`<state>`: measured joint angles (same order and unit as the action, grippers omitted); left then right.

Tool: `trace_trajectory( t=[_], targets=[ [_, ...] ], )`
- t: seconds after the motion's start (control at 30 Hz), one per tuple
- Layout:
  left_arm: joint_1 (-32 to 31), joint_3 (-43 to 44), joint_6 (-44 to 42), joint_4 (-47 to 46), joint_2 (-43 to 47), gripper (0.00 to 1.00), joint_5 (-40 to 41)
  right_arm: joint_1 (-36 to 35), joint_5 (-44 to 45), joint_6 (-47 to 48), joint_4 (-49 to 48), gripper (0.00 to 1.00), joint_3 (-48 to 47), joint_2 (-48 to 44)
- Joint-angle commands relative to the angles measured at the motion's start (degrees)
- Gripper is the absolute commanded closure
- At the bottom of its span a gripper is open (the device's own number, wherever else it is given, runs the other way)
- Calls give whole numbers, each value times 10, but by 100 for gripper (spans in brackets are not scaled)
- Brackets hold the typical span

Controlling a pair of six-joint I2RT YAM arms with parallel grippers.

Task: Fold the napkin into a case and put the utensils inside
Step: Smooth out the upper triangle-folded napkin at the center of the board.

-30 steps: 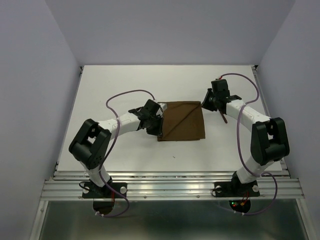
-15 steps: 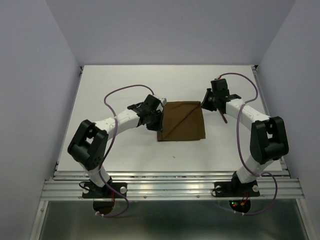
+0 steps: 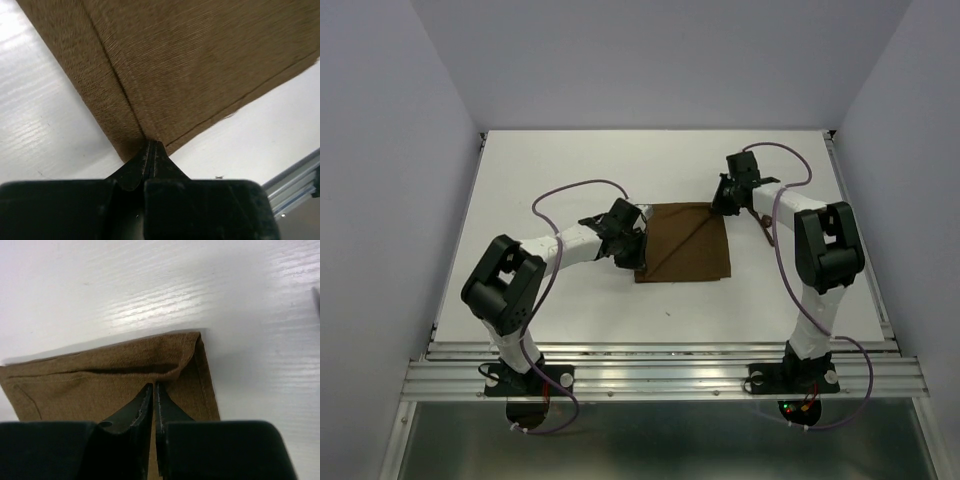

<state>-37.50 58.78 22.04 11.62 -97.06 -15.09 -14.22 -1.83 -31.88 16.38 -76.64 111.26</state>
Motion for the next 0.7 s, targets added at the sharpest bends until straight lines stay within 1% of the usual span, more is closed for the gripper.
trace_trajectory(
  t=[0.0,0.1,0.2,0.37,0.5,0.67],
  targets=[
    [-3,-25,9,-34,-25,100,-10,-1,37,2,-13,91,-40,35],
    [-4,-34,5,-34,-34,100,-6,-1,53,1,-10,92,-49,62],
    [-5,-36,-2,-20,-24,100,2,-1,51,1,-2,93,-42,54],
    [-7,1,-27,23,24,100,20,-1,38,13,-2,92,-20,-11],
    [-6,39,-31,60,70,100,51,-1,38,18,-3,92,3,-84],
    [9,80,-31,78,87,100,57,-1,27,16,8,92,23,-127]
  ],
)
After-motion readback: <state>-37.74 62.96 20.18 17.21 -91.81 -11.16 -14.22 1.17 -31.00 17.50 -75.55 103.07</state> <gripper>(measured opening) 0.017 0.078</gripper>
